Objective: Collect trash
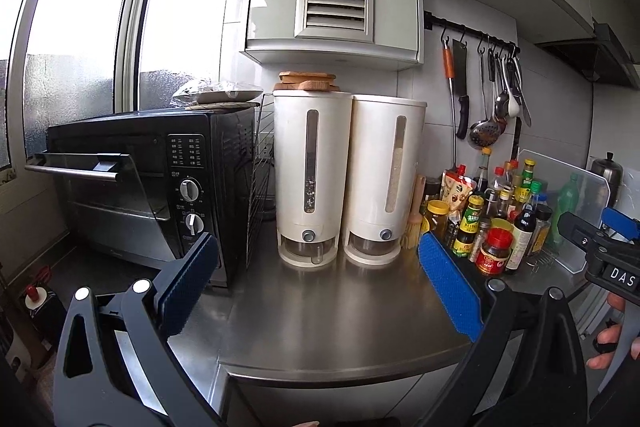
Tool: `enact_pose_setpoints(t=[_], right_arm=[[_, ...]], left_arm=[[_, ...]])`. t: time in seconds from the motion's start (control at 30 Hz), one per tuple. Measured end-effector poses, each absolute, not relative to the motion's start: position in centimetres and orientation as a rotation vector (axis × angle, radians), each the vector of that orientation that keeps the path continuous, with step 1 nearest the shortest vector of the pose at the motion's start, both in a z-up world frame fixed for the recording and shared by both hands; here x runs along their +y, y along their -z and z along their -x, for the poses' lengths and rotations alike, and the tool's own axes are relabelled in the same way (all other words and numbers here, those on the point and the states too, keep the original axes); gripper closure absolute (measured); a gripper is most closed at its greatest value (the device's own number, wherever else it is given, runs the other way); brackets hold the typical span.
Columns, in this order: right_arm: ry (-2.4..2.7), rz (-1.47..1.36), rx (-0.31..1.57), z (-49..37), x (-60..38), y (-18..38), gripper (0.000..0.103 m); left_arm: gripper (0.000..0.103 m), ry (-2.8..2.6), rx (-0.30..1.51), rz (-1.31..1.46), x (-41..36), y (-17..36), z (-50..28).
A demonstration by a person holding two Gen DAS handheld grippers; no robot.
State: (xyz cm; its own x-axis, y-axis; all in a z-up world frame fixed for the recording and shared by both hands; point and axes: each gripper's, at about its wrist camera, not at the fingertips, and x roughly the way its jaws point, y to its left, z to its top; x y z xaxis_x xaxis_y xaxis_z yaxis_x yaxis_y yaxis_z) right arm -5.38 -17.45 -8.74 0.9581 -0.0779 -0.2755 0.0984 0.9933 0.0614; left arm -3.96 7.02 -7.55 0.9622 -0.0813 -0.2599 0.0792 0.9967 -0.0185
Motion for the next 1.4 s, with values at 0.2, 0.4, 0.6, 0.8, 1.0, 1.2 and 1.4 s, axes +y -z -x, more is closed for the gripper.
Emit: enact_pose_setpoints(t=[0.2,0.4,0.6,0.8,1.0,1.2,1.4], right_arm=[[0.086,-0.056,0.294,5.2,-17.0,9.0,0.003],[0.086,-0.067,0.288,5.5,-16.9,8.7,0.003],[0.089,-0.054,0.283,5.7,-16.4,8.5,0.003],[0.087,-0.047,0.286,5.8,-16.2,8.5,0.003],[0.074,-0.059,0.299,5.5,-16.2,8.8,0.003],[0.077,-0.052,0.3,5.5,-16.2,8.8,0.003],[0.075,-0.048,0.301,5.4,-16.1,8.9,0.003]], left_arm=[[0.008,0.087,0.252,0.007,6.8,7.4,4.4],[0.008,0.092,0.258,0.011,6.9,7.5,4.4],[0.008,0.093,0.256,0.002,6.8,7.4,4.6],[0.008,0.089,0.252,0.0,6.8,7.5,4.5],[0.008,0.083,0.25,0.003,6.8,7.5,4.4],[0.008,0.086,0.253,-0.004,6.7,7.6,4.4],[0.008,0.089,0.255,-0.009,6.6,7.7,4.4]])
